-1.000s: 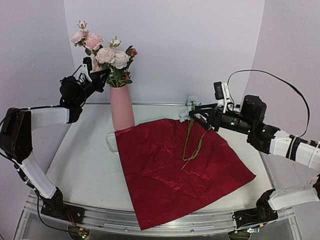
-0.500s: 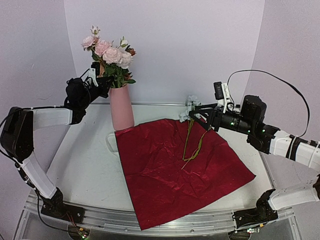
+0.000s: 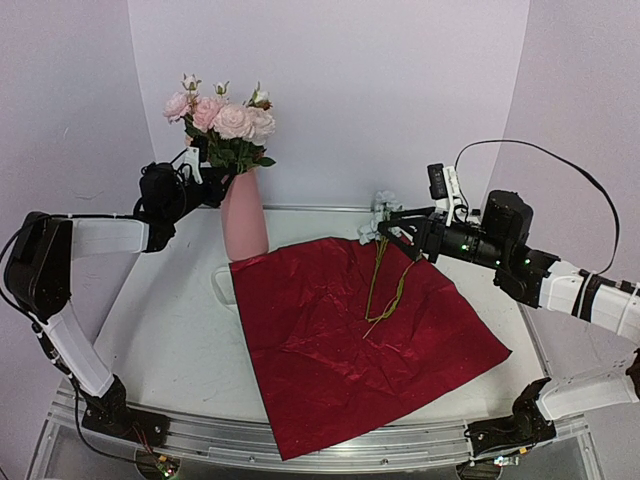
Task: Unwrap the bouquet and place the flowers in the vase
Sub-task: Insert the fake flower into the vase.
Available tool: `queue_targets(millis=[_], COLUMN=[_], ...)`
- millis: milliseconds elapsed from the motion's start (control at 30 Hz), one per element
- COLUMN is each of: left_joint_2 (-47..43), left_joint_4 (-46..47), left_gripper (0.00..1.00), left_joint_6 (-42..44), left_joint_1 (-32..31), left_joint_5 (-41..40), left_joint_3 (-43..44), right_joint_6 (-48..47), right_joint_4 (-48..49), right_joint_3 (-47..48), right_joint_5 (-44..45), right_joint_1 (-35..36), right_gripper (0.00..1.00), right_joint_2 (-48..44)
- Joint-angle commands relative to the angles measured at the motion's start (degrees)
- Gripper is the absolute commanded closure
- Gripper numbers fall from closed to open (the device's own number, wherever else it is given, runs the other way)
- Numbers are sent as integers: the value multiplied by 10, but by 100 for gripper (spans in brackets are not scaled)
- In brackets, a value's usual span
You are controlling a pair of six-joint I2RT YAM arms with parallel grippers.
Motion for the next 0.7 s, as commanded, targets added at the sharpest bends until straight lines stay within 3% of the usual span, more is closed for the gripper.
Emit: queue_targets(millis=[0, 200, 500, 667], left_joint_2=[-55, -103, -199, -249], left_joint_4=[-5, -10, -33, -51], left_gripper=[66, 60, 49, 41], left_joint_6=[-4, -25, -89, -116], left_joint_1=[-4, -4, -4, -5], left_joint_5=[-1, -21, -111, -86], left_joint_3=[0, -33, -120, -183], right_joint_6=[5, 9, 30, 55], right_joint_4=[18, 18, -11, -49], right_joint_3=[9, 11, 23, 41], right_joint_5=[1, 7, 92, 173], right_joint_1=[2, 2, 2, 2], right_gripper=[21, 21, 20, 19], right_joint_2=[-13, -5, 18, 46])
